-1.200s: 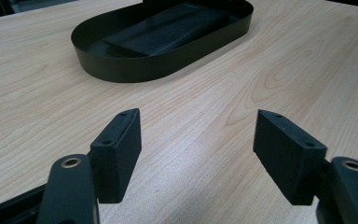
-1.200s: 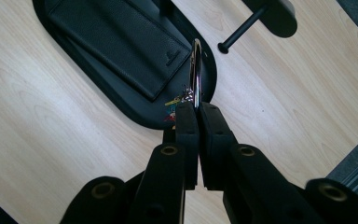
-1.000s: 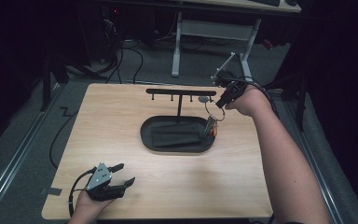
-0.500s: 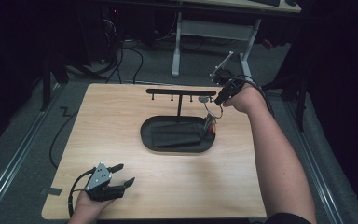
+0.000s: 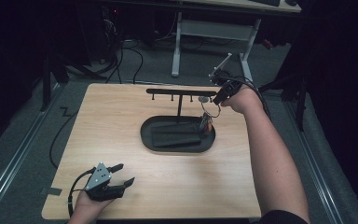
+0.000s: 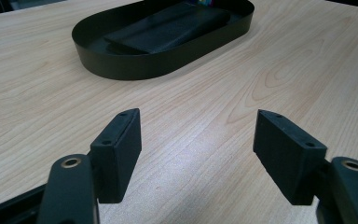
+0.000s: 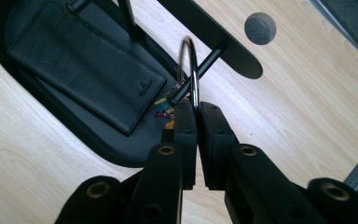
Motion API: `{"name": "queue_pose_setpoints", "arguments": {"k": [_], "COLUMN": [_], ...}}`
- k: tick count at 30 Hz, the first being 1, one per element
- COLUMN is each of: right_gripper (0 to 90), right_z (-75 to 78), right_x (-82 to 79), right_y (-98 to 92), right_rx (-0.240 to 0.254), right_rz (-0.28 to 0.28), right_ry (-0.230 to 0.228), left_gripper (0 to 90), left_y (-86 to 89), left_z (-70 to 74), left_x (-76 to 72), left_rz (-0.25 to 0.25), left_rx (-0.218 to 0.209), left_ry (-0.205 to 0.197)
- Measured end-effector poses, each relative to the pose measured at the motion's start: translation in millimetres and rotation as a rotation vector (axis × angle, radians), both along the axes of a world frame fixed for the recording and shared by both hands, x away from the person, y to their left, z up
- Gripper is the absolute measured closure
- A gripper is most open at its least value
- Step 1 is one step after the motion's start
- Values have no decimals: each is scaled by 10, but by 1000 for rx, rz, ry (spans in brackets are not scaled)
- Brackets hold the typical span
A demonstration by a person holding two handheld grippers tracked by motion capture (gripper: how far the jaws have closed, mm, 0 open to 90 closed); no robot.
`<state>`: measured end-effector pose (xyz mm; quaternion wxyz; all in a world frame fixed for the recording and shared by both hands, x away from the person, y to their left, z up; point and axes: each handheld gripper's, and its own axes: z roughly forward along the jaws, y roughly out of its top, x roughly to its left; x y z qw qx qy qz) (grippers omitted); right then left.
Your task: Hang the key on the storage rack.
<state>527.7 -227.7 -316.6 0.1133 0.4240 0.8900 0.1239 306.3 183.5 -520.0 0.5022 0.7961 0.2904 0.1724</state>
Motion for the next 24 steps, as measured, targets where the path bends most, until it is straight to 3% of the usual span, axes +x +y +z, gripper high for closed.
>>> {"name": "queue_pose_setpoints", "arguments": {"k": [15, 19, 21, 24], "right_gripper": [748, 690, 608, 555], "right_z": [121, 99, 76, 56], "right_x": [-191, -256, -339, -382], "right_y": [-175, -239, -263, -276], "right_rx": [14, 16, 36, 37], "right_rz": [-50, -73, -88, -97], "right_ry": [-65, -78, -97, -110], "left_gripper": [330, 329, 330, 329], "left_y": [-22, -34, -37, -42], "left_z": [-8, -9, -5, -8], "left_x": [7, 4, -3, 0], "left_rz": [-2, -5, -9, -12], "left_rx": [-1, 0, 3, 4], "left_ry": [3, 4, 3, 3]}}
